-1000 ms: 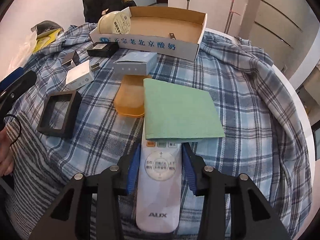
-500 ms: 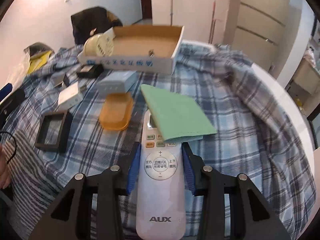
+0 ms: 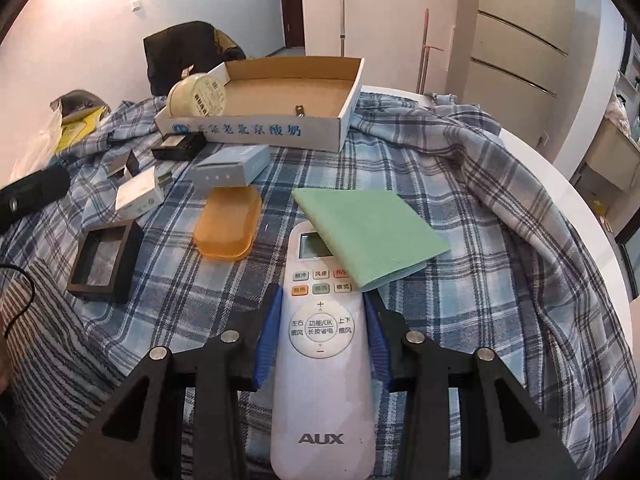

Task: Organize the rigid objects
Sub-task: 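Lift the remote with the right gripper while the left gripper grasps the black frame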

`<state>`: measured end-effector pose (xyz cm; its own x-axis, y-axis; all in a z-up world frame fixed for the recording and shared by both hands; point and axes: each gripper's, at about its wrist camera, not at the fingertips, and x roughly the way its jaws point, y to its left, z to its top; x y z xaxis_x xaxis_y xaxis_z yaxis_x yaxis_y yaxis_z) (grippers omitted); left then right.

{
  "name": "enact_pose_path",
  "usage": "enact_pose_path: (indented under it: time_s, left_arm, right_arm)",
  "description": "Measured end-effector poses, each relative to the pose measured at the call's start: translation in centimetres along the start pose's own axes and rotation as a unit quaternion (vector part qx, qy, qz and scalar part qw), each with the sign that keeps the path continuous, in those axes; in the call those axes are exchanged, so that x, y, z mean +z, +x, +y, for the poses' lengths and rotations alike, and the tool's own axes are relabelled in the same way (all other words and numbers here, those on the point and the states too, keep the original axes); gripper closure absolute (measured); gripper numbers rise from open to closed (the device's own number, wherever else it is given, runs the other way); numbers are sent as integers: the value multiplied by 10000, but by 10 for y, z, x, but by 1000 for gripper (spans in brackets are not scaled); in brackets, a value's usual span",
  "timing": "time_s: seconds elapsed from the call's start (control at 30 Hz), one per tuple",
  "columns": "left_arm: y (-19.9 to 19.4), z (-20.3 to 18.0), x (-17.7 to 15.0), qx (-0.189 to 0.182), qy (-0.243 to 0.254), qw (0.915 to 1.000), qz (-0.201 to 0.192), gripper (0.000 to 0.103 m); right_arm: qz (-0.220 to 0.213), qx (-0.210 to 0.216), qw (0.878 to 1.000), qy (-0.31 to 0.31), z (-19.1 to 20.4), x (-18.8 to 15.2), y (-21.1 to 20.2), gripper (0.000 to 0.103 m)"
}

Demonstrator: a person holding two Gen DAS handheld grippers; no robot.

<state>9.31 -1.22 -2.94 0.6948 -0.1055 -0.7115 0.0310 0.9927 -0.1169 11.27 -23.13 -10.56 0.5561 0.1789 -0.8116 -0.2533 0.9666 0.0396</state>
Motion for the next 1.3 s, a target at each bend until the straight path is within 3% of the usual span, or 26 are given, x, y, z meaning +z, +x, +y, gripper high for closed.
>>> enact_pose_path:
  time_s: [0.1, 0.17, 0.2, 0.3, 0.47, 0.7, 0.87, 1.03, 1.1, 1.17, 1.3]
  left_arm:
    - [10, -2, -5, 77, -1, 9998, 193, 1]
    - [20, -3, -9, 75, -3, 9990, 435, 13]
    - [24, -4, -10, 51, -48, 9985, 551, 14]
    - [31, -5, -11, 13, -172, 9967, 789, 14]
    - [41, -5, -12, 327, -279, 9936, 1048, 14]
    - [51, 4, -16, 466, -468, 9899, 1255, 14]
    - [57, -5, -17, 598, -308, 9910, 1155, 14]
    - [67, -12, -19, 662, -150, 9892, 1303, 14]
    - [70, -15, -20, 701, -42, 9891, 1298, 17]
    - [74, -18, -20, 701, 58, 9879, 1383, 30]
    - [74, -19, -21, 680, 97, 9880, 1386, 31]
  right_arm:
    - [-8, 23, 10000, 17, -1, 0, 0, 64]
    - [-46, 8, 10000, 45, -2, 0, -1, 64]
    - [-46, -2, 10000, 46, -2, 0, -1, 64]
    - [-37, -28, 10000, 43, -2, -1, -1, 64]
    - [-75, -15, 10000, 35, -2, -1, -3, 64]
    - [-51, -4, 10000, 15, -2, -1, -2, 64]
    - [-51, 4, 10000, 16, -2, -1, -2, 64]
    - [-38, 14, 10000, 22, -3, -1, -2, 64]
    - [-21, 19, 10000, 15, -2, -1, -1, 64]
    - [-11, 20, 10000, 14, -2, -2, -1, 64]
    - [37, 32, 10000, 38, -3, -2, 1, 64]
